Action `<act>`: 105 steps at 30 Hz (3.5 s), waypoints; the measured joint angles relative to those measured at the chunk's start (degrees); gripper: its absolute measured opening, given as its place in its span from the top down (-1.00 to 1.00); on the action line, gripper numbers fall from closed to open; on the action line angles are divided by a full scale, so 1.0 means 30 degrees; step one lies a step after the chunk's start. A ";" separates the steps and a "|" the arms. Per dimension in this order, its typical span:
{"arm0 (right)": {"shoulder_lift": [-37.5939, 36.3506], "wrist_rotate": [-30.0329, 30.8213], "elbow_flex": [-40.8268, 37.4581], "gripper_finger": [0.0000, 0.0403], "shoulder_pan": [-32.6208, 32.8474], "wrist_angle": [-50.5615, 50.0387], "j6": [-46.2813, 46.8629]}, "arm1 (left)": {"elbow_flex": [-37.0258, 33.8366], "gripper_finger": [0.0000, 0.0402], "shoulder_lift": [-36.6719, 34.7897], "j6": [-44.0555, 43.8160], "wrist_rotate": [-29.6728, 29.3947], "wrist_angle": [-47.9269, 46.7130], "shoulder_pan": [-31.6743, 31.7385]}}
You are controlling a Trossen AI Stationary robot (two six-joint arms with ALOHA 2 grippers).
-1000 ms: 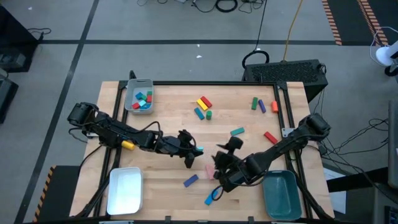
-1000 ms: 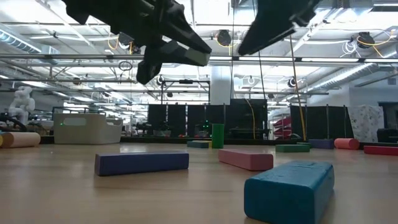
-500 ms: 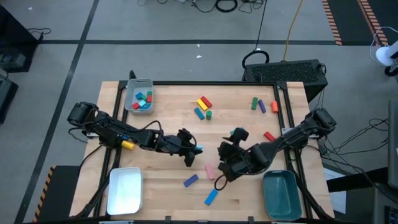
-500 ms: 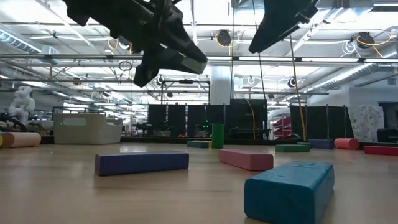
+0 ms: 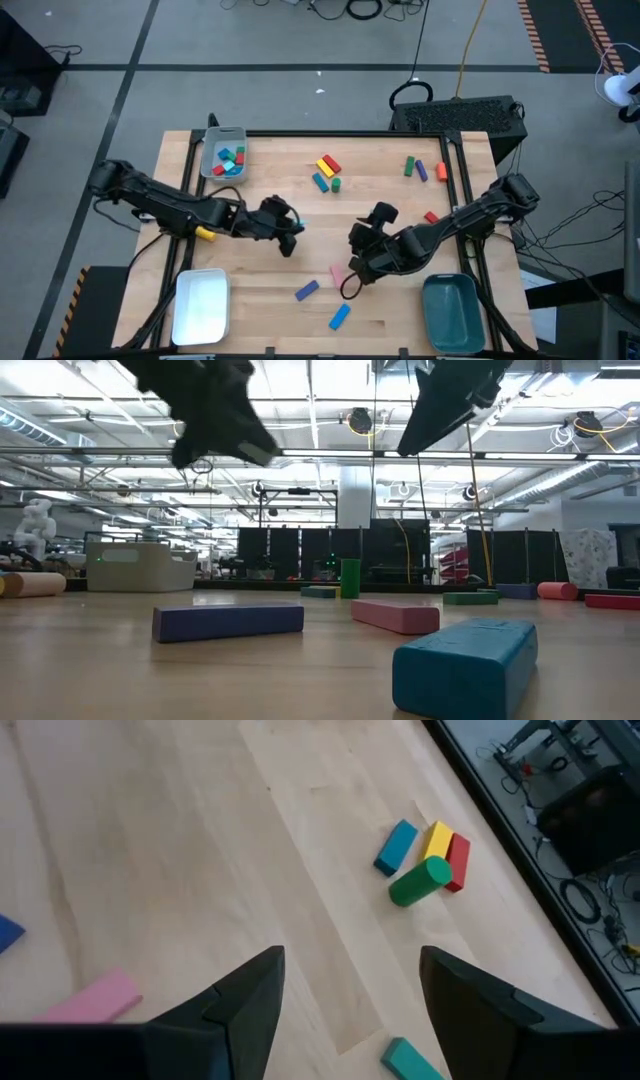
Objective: Sort blocks by size
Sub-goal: Put the light blue half-circle block into the gray bin, then put the blue rectangular block into the white bin
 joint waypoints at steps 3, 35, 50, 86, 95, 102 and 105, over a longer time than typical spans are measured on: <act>0.0000 -0.0073 -0.0768 -0.08 -0.0408 0.0148 -0.0008 | 0.0000 0.62 -0.0907 -0.0816 -0.0664 -0.2268 -0.0425; 0.0007 -0.5026 -0.5061 -0.08 -0.3443 0.9464 -0.2880 | -0.0007 0.62 -0.2975 -0.6267 -0.4287 -1.8764 0.4450; 0.0007 -0.7002 -0.5061 -0.08 -0.5317 1.0389 -0.4128 | -0.0007 0.62 -0.2946 0.3162 -0.1637 -1.3599 1.5068; -0.1444 -0.5639 -0.5047 -0.08 -0.9080 0.2065 -0.5326 | -0.0022 0.09 -0.1944 1.0284 0.1397 -0.6712 1.9570; -0.2892 -0.5925 -0.5053 -0.08 -1.5881 -0.1856 -0.4651 | -0.0022 0.09 -0.2450 1.2410 0.3606 -0.2036 1.7883; -0.2776 -0.7725 -0.5054 -0.08 -1.9760 -0.2458 -0.5103 | -0.0022 0.09 -0.1250 1.4631 0.5660 0.0672 1.6242; -0.2776 -0.8926 -0.5054 -0.08 -2.0965 -0.2624 -0.5621 | -0.0022 0.09 -0.0715 1.4723 0.6363 0.1578 1.5624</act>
